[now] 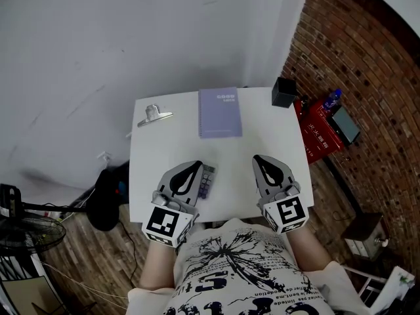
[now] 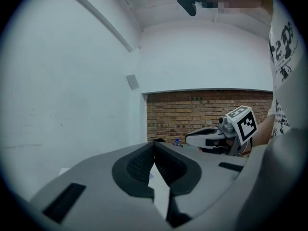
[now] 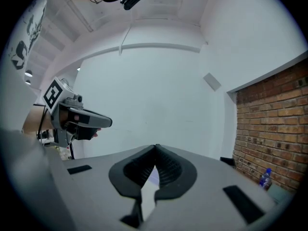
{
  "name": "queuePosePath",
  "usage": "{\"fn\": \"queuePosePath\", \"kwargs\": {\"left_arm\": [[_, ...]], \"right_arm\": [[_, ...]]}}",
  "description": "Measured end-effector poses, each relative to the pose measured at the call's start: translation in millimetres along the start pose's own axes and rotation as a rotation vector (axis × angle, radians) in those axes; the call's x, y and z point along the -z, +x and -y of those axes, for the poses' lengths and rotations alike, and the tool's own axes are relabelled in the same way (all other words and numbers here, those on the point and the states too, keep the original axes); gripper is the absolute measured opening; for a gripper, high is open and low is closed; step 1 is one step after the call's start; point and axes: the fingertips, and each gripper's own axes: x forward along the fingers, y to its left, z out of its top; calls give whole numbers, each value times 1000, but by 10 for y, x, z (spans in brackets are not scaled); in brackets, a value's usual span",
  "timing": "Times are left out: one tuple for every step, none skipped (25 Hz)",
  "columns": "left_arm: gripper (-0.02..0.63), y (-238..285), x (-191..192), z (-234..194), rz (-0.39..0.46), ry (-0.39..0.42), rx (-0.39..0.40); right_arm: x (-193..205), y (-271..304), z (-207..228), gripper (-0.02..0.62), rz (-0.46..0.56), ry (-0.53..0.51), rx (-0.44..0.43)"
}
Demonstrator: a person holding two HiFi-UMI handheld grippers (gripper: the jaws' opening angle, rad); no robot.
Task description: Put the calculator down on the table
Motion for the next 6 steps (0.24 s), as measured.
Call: {"fn": "queuePosePath", "kwargs": {"left_arm": [[14, -4, 3, 2, -1, 1, 0], [14, -11, 3, 3, -1, 0, 0], [14, -18, 1, 2, 0, -3, 1], [14, -26, 1, 3, 2, -7, 3], [14, -34, 1, 4, 3, -12, 5], [14, -42, 0, 5, 5, -17, 7]], "right_arm": [[3, -6, 0, 12, -2, 3, 3], [5, -10, -3, 12, -4, 4, 3], [7, -13, -8, 12, -5, 2, 3], [10, -14, -13, 12, -8, -1, 2], [13, -16, -18, 12, -10, -4, 0], [16, -18, -24, 12, -13, -7, -2]]}}
